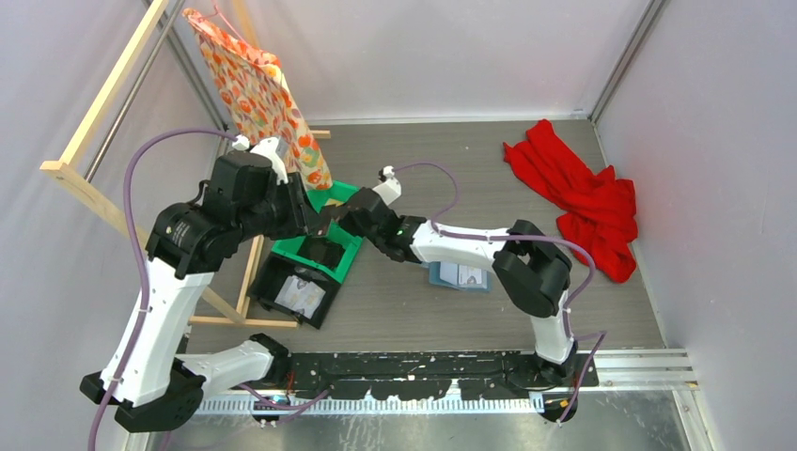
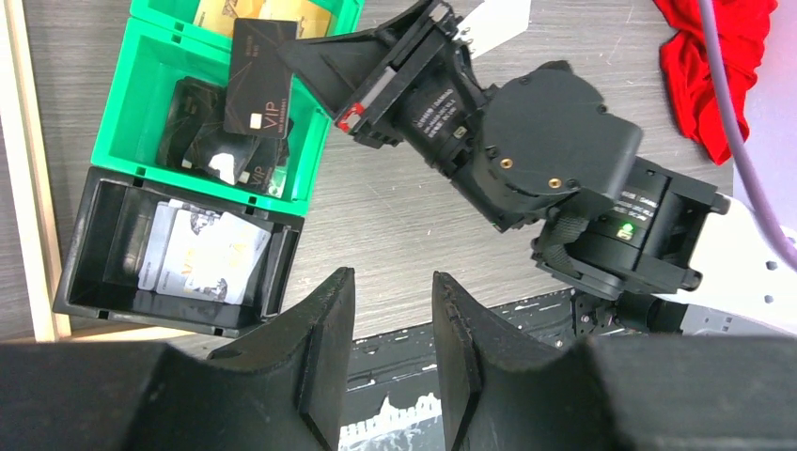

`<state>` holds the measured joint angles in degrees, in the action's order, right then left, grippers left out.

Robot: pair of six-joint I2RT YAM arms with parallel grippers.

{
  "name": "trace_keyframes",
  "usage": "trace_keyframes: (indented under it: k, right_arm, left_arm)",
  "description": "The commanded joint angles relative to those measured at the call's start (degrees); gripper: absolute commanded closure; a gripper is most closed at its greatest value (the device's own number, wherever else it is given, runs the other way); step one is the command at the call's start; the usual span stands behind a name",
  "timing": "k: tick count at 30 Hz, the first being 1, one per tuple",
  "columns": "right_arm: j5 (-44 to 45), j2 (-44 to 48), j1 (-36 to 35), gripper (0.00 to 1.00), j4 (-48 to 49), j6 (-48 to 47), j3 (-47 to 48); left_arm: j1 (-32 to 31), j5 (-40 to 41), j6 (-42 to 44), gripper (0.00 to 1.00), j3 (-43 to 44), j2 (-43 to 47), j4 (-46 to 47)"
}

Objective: Take the credit cards out of the card holder
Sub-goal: Place the credit card in the storage box.

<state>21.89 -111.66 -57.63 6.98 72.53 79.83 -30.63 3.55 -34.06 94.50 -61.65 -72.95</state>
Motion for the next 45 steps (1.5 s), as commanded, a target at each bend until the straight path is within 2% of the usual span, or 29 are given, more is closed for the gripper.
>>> trace_keyframes:
  k: [1, 20, 23, 26, 31, 37, 41, 45]
  right_arm:
    - [3.02, -2.73, -1.78, 0.99, 1.75, 0.72, 4.89]
    - [5.89, -13.47, -4.39, 0.98, -0.93, 4.08, 12.04]
    - [6.41, -12.39, -4.47, 0.75, -1.83, 3.93, 10.85]
    - [6.38, -9.77, -4.45, 0.67, -1.36, 4.09, 7.67]
    - [4.44, -3.84, -4.43, 0.54, 1.01, 3.47, 0.8]
    - [6.88, 9.35, -4.26, 0.53, 2.11, -4.54, -9.51]
    - [10.84, 25.34, -1.24, 0.47, -7.44, -9.55, -18.66]
    - [9.79, 40.16, 7.19, 0.47, -18.37, -11.62, -30.44]
  left_arm:
    - [0.17, 1.16, 0.48, 0.63, 2.14, 0.12, -0.31]
    - [0.2, 0.35, -0.04, 0.63, -0.25, 1.35, -0.28]
    - [0.14, 0.19, -0.06, 0.63, -0.41, 1.27, -0.35]
    - [0.2, -0.83, -0.11, 0.64, -0.98, 1.18, 0.55]
    - [0.17, -1.62, -0.71, 0.64, -2.84, 1.2, 2.64]
    - [0.18, -3.0, -1.46, 0.64, -4.76, 0.53, 5.87]
    - [0.13, -8.5, -1.16, 0.64, -8.14, -1.17, 10.78]
    - [-2.53, -16.65, -2.53, 0.65, -11.27, -6.23, 16.55]
